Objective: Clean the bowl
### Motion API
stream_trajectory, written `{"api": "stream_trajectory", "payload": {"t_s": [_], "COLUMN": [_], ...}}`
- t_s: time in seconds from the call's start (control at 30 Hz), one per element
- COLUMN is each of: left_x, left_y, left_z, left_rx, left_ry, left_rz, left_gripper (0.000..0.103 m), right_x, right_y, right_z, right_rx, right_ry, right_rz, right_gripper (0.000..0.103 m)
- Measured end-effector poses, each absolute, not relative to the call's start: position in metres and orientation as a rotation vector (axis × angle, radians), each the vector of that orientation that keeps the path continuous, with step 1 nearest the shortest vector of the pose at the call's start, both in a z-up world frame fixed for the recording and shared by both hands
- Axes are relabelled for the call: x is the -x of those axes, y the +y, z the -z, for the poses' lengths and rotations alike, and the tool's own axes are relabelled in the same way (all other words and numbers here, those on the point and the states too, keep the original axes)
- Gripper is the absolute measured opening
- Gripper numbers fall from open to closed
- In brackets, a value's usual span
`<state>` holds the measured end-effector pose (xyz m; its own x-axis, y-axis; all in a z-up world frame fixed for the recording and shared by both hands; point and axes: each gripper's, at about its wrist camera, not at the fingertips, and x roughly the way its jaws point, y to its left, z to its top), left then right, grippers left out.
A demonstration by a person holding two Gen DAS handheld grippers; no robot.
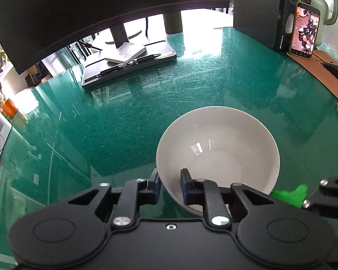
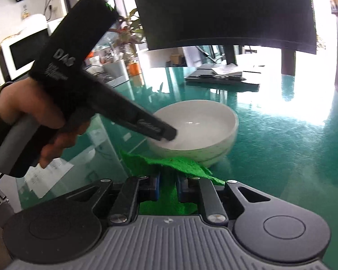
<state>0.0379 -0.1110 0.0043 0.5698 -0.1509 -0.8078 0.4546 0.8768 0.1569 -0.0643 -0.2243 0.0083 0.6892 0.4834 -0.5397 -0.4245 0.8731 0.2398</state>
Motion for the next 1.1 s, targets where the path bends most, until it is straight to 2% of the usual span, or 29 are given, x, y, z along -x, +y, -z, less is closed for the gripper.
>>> {"api": "stream_trajectory", "payload": {"t_s": [0.1,0.3,0.43,0.63,0.83,1.1], "left_x": [-0.035,-0.034,-0.031,-0.007,0.032,0.067], "left_y": [-0.112,-0.110,-0.109,-0.120,-0.136,-0.141], "left_z": [-0.003,-0.003,-0.001,0.000,0.004,0.016], "left_rx": [-0.383,-0.379,-0.397,-0.540,-0.748,-0.909], "left_ry": [0.897,0.890,0.833,0.660,0.408,0.216], "left_rz": [0.364,0.377,0.380,0.401,0.438,0.491], "left_gripper": [0.022,0.022,0.018,0.016,0.013,0.013], "right_x": [0.062,0.054,0.052,0.054,0.059,0.081], "right_y": [-0.230,-0.247,-0.257,-0.268,-0.284,-0.281], "right_z": [-0.008,-0.006,-0.005,-0.006,-0.005,-0.026], "right_rx": [-0.124,-0.151,-0.159,-0.163,-0.179,-0.068], "right_ry": [0.638,0.640,0.633,0.620,0.611,0.505], "right_rz": [-0.507,-0.425,-0.381,-0.339,-0.290,-0.347], "right_gripper": [0.009,0.011,0.013,0.013,0.013,0.015]}}
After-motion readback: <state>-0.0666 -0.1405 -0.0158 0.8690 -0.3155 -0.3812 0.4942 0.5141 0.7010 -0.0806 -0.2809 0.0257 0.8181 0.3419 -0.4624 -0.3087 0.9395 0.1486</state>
